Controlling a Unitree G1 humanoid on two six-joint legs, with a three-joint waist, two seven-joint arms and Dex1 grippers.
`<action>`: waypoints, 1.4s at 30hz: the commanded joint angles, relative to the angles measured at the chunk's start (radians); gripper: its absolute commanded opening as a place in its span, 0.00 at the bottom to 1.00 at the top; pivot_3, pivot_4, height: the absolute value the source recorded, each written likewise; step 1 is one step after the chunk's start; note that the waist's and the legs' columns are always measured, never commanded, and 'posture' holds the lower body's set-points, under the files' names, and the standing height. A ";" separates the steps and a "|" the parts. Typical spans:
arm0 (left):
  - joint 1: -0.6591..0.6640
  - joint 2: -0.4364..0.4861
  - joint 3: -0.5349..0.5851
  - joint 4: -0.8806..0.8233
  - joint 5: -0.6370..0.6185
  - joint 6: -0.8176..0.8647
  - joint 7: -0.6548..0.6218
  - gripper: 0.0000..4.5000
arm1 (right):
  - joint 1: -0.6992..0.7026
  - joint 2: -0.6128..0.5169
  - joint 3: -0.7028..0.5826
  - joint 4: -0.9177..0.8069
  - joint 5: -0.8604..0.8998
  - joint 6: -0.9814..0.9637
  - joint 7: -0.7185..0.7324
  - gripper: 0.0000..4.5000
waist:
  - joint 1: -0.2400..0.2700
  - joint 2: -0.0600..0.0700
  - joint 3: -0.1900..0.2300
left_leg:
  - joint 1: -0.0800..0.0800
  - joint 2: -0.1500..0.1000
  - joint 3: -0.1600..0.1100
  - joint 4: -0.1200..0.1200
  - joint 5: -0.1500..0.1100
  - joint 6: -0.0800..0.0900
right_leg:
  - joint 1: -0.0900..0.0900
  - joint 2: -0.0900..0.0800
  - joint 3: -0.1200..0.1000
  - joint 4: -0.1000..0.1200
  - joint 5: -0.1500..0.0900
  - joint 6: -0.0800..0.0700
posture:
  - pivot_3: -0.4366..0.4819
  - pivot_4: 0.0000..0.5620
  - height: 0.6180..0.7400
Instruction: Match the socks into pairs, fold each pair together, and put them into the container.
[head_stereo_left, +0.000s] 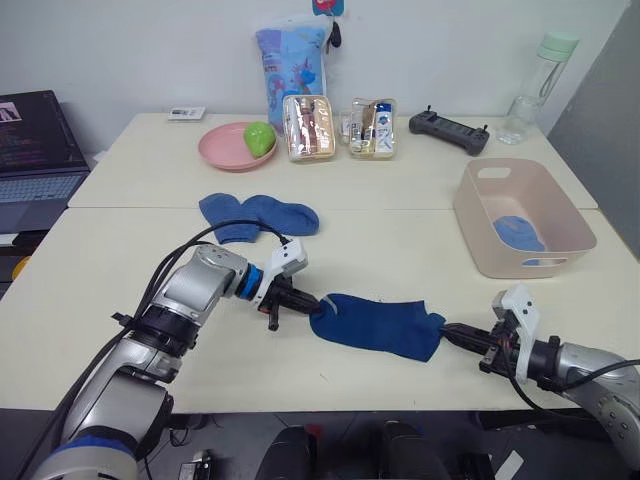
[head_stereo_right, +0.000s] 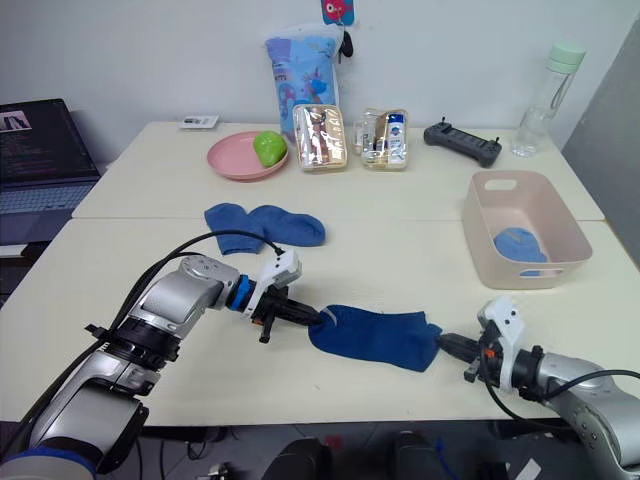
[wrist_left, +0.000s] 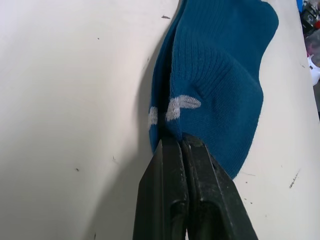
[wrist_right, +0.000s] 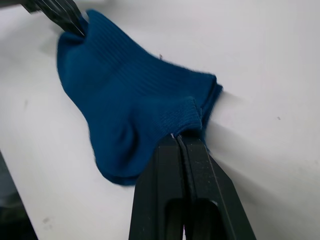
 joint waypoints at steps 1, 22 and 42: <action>0.007 0.000 0.054 -0.003 0.020 -0.099 0.035 0.14 | 0.012 -0.020 -0.020 -0.015 -0.030 -0.048 0.012 0.10 | 0.000 0.000 0.000 | 0.000 0.000 0.000 0.000 0.000 0.000 | 0.000 0.000 0.000 0.000 0.000 0.000 | 0.48 0.27 1.00; 0.231 -0.216 0.147 -0.207 0.032 -0.542 0.210 0.01 | -0.233 0.141 0.320 -0.017 -0.366 -0.289 -0.145 0.00 | 0.002 0.000 0.000 | 0.000 0.000 0.000 0.000 0.000 0.000 | 0.000 -0.001 0.000 0.000 0.000 0.000 | 0.48 0.27 1.00; 0.269 -0.106 0.203 -0.026 -0.015 -0.558 0.109 0.01 | 0.113 0.075 0.082 -0.059 -0.177 -0.315 -0.013 0.00 | 0.001 0.000 -0.003 | 0.004 0.000 0.001 0.000 0.000 0.000 | 0.003 0.000 0.000 0.001 0.000 0.000 | 0.48 0.27 1.00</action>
